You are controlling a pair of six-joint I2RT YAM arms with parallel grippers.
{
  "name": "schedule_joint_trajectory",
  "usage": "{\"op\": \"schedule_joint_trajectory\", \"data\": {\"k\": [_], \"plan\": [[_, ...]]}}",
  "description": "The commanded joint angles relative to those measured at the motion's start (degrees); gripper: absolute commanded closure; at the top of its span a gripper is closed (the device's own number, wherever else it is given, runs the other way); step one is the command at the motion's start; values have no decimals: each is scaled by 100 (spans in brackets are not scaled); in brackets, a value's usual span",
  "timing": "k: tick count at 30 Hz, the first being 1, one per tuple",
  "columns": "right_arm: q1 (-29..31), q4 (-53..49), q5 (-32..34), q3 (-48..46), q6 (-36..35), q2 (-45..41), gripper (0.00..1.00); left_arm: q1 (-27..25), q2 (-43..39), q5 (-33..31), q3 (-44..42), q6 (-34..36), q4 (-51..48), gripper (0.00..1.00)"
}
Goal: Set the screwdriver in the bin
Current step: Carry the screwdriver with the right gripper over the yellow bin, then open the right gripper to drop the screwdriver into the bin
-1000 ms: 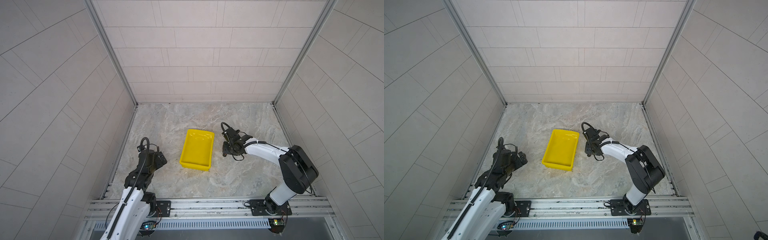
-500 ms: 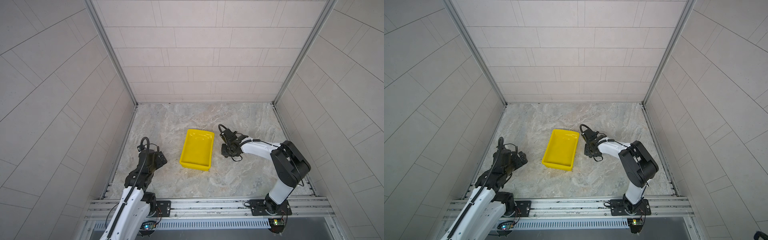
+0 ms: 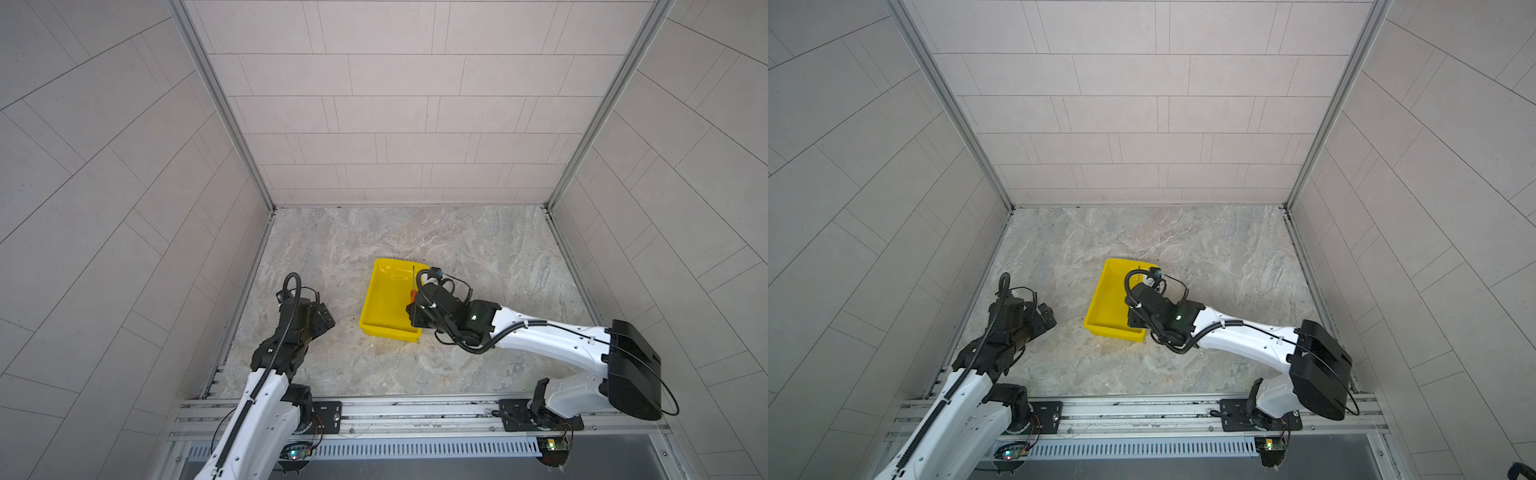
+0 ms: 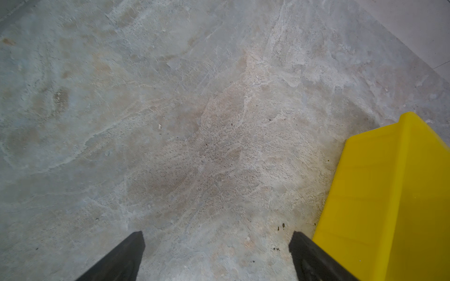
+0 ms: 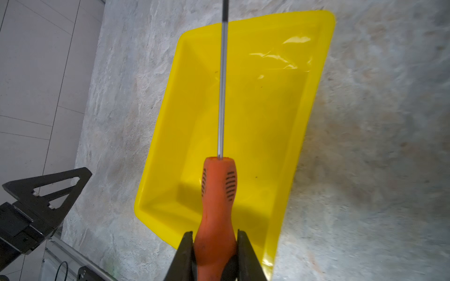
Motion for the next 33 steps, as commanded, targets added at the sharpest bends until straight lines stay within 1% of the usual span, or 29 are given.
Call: {"op": "schedule_joint_trajectory", "data": {"k": [1,4,6,8,12,17,20,22,28,30,33], "plan": [[-20,-6,55,638,388,747,95,-2,-43,-49,-73,-52,11,0],[-26,-184,-26,1153,267,1262,96,-3,-69,-18,-99,-50,42,0],[-58,-192,-10,1283,258,1429,89,-2,-61,-9,-99,-43,44,0],[-118,-212,-47,1326,269,1472,85,-1,-53,-7,-99,-49,37,0],[-274,-245,-45,1217,185,1385,73,-7,-61,-27,-90,-54,32,0],[-521,-399,-225,1181,-3,1178,60,-3,-37,0,-108,-45,70,0],[-622,-446,-373,1134,-54,1028,58,0,7,-15,-91,-55,70,0],[-634,-520,-382,1138,-262,895,58,0,14,-50,-85,-49,61,0],[-658,-1233,400,1049,-1260,227,55,-4,39,-2,-116,-62,123,0],[-678,-1345,873,752,-1488,-103,54,-1,92,58,-116,-50,153,0],[-916,-1448,1112,180,-1955,-654,51,0,206,65,-99,-50,184,0]]}}
